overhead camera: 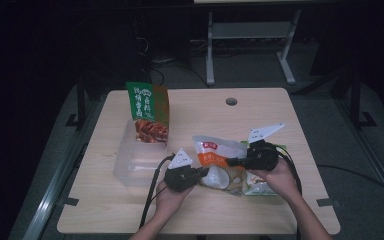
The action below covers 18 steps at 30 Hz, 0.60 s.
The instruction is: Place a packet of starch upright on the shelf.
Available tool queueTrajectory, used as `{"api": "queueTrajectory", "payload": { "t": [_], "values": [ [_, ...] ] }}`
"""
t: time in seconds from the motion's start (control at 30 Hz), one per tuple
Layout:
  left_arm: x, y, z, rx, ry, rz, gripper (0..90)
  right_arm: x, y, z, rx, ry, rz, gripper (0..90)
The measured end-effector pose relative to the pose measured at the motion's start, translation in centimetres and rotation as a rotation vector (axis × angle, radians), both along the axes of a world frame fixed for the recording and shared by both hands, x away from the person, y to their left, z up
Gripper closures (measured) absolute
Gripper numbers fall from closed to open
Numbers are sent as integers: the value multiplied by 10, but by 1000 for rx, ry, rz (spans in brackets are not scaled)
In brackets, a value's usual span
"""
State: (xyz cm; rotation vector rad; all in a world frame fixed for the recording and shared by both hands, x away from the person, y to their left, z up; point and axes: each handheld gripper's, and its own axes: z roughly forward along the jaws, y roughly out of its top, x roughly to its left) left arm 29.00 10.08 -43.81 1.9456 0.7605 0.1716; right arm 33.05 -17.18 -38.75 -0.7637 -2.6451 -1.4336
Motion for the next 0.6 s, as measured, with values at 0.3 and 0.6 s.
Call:
{"api": "queueTrajectory", "payload": {
  "t": [0.3,0.6],
  "values": [
    [-9,9,5,-31,4,9,719,-4,-1,6,39,-24,-13,895],
    [-22,17,8,-23,1,4,639,-6,-5,18,47,-76,-65,897]
  ]
}}
